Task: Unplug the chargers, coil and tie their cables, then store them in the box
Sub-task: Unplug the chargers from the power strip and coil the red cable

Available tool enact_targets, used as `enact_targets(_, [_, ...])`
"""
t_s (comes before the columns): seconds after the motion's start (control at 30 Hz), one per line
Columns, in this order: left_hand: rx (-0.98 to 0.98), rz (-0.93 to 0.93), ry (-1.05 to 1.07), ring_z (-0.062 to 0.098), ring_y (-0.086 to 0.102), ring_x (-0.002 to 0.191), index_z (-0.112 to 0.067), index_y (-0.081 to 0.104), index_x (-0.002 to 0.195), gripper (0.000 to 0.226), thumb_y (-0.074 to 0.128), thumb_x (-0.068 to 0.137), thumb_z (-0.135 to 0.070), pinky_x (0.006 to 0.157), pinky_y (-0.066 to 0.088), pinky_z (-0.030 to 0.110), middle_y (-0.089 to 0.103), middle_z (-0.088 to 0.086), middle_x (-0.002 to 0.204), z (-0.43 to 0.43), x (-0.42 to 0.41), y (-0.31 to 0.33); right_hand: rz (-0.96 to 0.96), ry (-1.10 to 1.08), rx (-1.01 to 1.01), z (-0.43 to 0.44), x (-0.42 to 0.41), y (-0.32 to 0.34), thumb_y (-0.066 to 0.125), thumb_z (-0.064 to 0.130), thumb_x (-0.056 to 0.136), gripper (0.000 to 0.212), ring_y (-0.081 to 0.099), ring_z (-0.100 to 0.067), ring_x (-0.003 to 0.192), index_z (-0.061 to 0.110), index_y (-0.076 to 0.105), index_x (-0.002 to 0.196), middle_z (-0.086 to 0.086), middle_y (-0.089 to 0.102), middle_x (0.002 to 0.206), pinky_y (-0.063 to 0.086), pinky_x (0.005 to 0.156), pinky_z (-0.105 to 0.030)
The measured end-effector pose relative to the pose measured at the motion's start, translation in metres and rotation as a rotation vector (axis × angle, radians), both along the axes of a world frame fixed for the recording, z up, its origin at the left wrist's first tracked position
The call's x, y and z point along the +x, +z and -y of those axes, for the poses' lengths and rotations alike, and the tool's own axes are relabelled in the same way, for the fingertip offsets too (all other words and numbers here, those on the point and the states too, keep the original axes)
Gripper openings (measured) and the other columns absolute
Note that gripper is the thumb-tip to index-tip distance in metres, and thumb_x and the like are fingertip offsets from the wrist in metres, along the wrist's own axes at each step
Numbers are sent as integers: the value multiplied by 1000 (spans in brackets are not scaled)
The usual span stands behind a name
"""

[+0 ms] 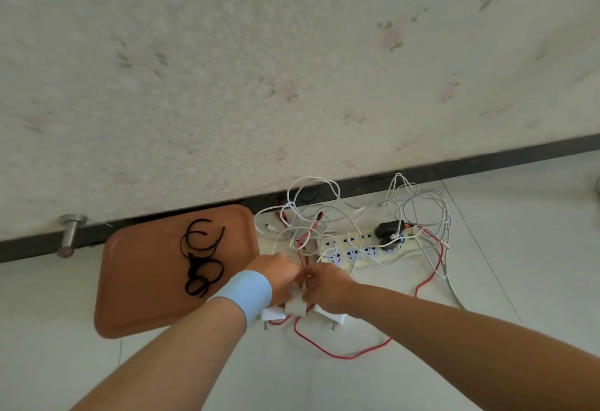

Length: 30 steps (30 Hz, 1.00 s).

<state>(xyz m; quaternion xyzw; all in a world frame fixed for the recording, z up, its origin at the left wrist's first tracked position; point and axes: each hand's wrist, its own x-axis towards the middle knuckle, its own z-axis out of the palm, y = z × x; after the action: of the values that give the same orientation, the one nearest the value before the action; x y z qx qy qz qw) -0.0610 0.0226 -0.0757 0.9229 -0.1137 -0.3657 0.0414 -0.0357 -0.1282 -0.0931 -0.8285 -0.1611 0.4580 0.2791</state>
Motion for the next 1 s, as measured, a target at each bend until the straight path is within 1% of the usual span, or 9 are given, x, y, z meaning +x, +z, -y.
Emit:
enact_targets(0.07, [17,-21,-9,32,60,107,-25,58,125,37,59,88,-19,81,48,36,57,9,124,4,-3,-6,120,125,-61,7,-1,0,56,8,93,30,62,-19,88,13,66,121,-4,68,103,52,82,-27])
enact_targets(0.2, [-38,26,13,35,54,117,-23,53,134,41,56,93,-17,97,47,41,45,9,139,13,-4,-8,444,15,-171,26,3,-2,45,10,96,33,62,-22,108,26,69,111,1,65,119,53,89,-32])
enact_targets(0.3, [-82,42,-12,31,49,123,-20,52,131,37,53,95,-15,96,45,40,45,5,138,24,1,-7,322,94,-299,42,5,-4,45,7,92,42,57,-22,121,30,67,121,1,58,133,51,99,-35])
enact_targets(0.43, [-144,44,64,27,53,117,-23,53,129,35,52,94,-18,91,47,37,50,1,135,40,12,-6,146,248,-285,52,2,0,44,4,94,51,50,-19,130,30,63,133,-1,51,144,45,105,-29])
enact_targets(0.57, [-253,175,123,25,52,115,-20,56,120,28,53,92,-21,90,45,37,53,1,126,61,30,3,303,155,-250,53,14,12,43,6,94,44,63,-20,110,29,73,117,3,68,122,48,84,-26])
enact_targets(0.73, [-366,300,262,25,46,126,-21,52,129,39,48,93,-9,101,42,40,48,4,132,85,55,1,645,-339,-97,82,50,27,50,4,87,27,65,-29,83,18,72,80,-5,72,87,47,66,-30])
enact_targets(0.83, [-374,280,254,25,45,128,-18,51,136,41,48,95,-9,104,41,40,48,5,135,100,70,-1,710,-494,-60,104,62,22,49,4,92,19,60,-21,80,13,65,87,-1,63,91,48,64,-30])
enact_targets(0.9, [-377,236,232,28,48,126,-17,54,135,36,45,99,-16,101,43,39,50,6,135,109,78,-3,662,-546,-81,113,66,15,51,11,96,10,56,-15,79,18,58,96,2,57,95,41,60,-21])
enact_targets(1.0, [-440,173,295,31,53,121,-23,52,138,37,43,102,-20,98,45,36,53,5,137,119,86,-8,529,-650,-71,122,71,8,58,19,93,9,57,-14,73,20,51,99,2,60,87,44,57,-27])
